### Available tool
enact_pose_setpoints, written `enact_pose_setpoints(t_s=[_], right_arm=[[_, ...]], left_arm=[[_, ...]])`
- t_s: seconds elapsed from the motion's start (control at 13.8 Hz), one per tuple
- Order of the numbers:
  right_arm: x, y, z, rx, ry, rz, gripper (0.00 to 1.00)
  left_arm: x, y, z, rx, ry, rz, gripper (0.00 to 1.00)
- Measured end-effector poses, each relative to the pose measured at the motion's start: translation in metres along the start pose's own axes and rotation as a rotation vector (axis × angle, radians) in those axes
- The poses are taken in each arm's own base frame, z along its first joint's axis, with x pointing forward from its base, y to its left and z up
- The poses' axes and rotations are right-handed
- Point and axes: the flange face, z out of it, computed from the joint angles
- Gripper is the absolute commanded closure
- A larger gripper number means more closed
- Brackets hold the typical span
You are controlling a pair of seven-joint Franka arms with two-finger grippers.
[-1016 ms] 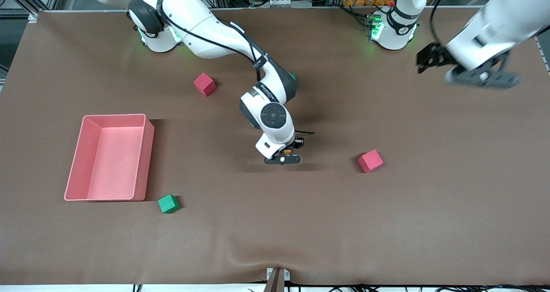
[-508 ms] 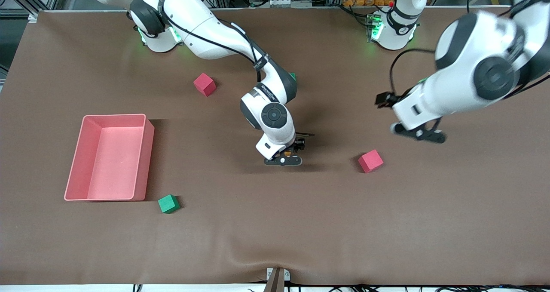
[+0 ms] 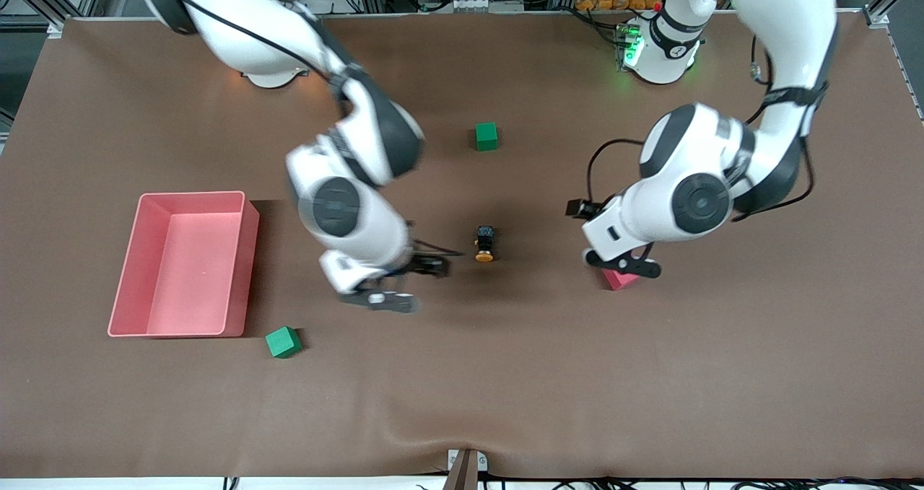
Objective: Place and upright button with both arms
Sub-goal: 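Open the right gripper and withdraw while the left gripper reaches the button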
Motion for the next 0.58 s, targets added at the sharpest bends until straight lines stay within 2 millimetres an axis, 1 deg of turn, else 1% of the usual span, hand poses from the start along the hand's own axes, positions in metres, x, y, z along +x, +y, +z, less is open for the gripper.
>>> enact_pose_setpoints(t_s=[0.07,0.15,0.29,0.44,0.58], right_arm=[[0.010,0.024,-0.026,-0.005,-0.003,0.034,0.00],[0.021,0.050,-0.049,-0.007,-0.004,0.069,0.00],[0.036,0.103,-0.089,-0.021,-0.028,0.131,0.00],[0.044,0.152,-0.129,-0.020,-0.034,0.193,0.00],[0.048,0.209,-0.173,0.001,-0.041,0.214,0.00]], left_arm=[[0.008,0.013,0.011,-0.011,0.021,-0.012,0.00],[0.014,0.031,0.023,-0.020,0.039,-0.036,0.00],[0.023,0.073,0.047,-0.038,0.060,-0.088,0.00],[0.029,0.109,0.072,-0.056,0.073,-0.120,0.00],[0.034,0.130,0.097,-0.069,0.079,-0.133,0.03]])
